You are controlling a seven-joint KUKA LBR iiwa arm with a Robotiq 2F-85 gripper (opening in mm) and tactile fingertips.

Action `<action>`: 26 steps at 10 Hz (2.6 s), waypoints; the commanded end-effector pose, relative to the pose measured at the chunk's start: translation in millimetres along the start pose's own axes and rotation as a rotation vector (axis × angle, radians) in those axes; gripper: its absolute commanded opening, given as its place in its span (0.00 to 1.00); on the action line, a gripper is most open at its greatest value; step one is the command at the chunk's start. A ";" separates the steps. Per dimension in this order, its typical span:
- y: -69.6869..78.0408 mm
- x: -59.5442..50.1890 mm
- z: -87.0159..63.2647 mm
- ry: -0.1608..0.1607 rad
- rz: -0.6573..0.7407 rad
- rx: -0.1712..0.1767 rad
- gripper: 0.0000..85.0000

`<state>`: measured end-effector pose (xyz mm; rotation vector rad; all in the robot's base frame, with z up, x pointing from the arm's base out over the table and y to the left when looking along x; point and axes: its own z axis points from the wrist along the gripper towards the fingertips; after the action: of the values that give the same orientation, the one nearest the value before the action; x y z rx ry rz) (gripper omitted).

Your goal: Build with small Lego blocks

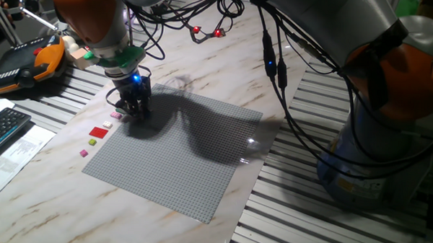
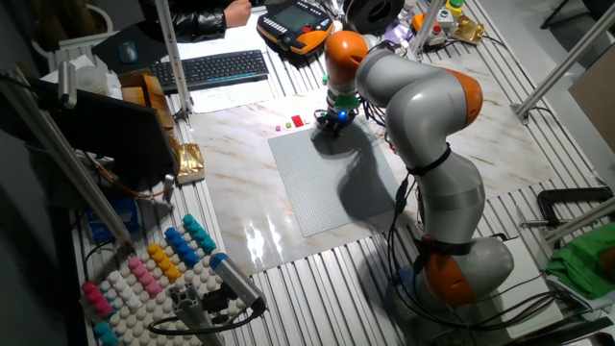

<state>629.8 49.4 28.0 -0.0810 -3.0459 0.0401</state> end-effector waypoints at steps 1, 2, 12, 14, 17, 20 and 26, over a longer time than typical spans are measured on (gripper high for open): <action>-0.4 1.7 -3.6 0.002 0.003 0.006 0.43; -0.6 2.8 -7.6 0.010 0.005 0.009 0.44; 3.0 -3.2 4.3 -0.013 -0.003 -0.029 0.01; 3.3 -4.4 4.4 -0.014 -0.001 -0.027 0.01; 3.2 -1.0 5.9 -0.012 0.001 -0.038 0.01; 3.6 0.3 4.3 -0.006 0.002 -0.036 0.01; 2.0 0.8 -7.6 0.017 0.006 -0.026 0.01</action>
<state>627.8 51.7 32.5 -0.0915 -3.0255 0.0016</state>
